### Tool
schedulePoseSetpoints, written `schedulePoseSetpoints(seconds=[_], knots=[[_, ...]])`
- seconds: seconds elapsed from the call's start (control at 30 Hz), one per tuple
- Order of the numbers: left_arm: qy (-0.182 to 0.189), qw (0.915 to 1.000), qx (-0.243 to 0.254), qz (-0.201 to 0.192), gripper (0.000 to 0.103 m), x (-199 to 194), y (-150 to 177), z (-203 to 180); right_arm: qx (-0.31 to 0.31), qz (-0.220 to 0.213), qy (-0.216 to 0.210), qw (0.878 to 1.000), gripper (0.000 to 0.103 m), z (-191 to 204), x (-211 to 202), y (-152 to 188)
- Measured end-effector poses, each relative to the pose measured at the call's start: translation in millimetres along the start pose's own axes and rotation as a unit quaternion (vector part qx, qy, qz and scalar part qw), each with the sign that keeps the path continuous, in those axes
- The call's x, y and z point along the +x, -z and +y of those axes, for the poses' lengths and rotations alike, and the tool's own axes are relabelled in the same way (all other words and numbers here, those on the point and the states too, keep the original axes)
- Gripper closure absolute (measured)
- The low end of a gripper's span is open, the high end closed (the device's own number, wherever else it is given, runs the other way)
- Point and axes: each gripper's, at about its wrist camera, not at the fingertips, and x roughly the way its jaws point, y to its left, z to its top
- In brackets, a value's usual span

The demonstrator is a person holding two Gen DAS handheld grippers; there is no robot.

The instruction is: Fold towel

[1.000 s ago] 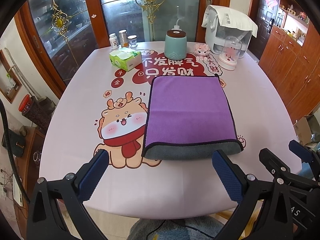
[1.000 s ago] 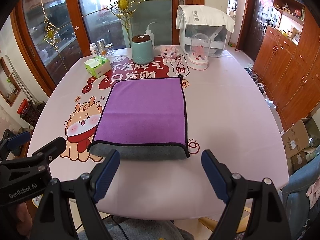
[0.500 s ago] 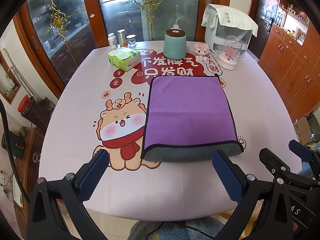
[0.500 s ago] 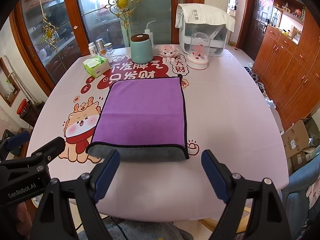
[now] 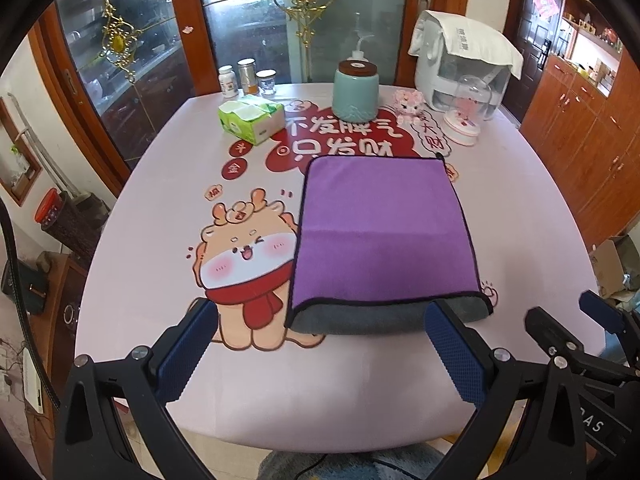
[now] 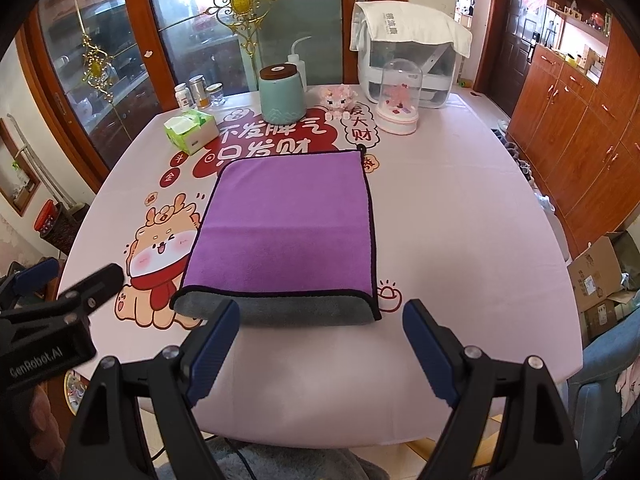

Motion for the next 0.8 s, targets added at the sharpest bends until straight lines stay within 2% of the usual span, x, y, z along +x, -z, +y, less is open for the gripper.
schedulePoseSetpoints(seconds=[0.13,0.33,0.63,0.8], knots=[[-0.012,0.9998,-0.009,-0.015,0.001,4.4,-5.7,9.1,0.011,-0.003,0.009,1.0,0.019,-6.7,2.5,-2.5],[0.012,0.9995,-0.022,-0.02,0.001,13.0,-9.1,20.9,0.02,-0.009,0.022,1.0,0.019,-16.4,8.8,-3.9],[0.016,0.9997,0.0,-0.016,0.001,27.3,-6.4,24.5,0.001,-0.002,0.011,1.0,0.019,-14.6,22.3,-1.2],[0.054,0.9984,0.017,-0.005,0.001,39.8,-1.5,28.4,-0.006,0.002,0.004,1.0,0.019,-18.1,35.7,6.5]])
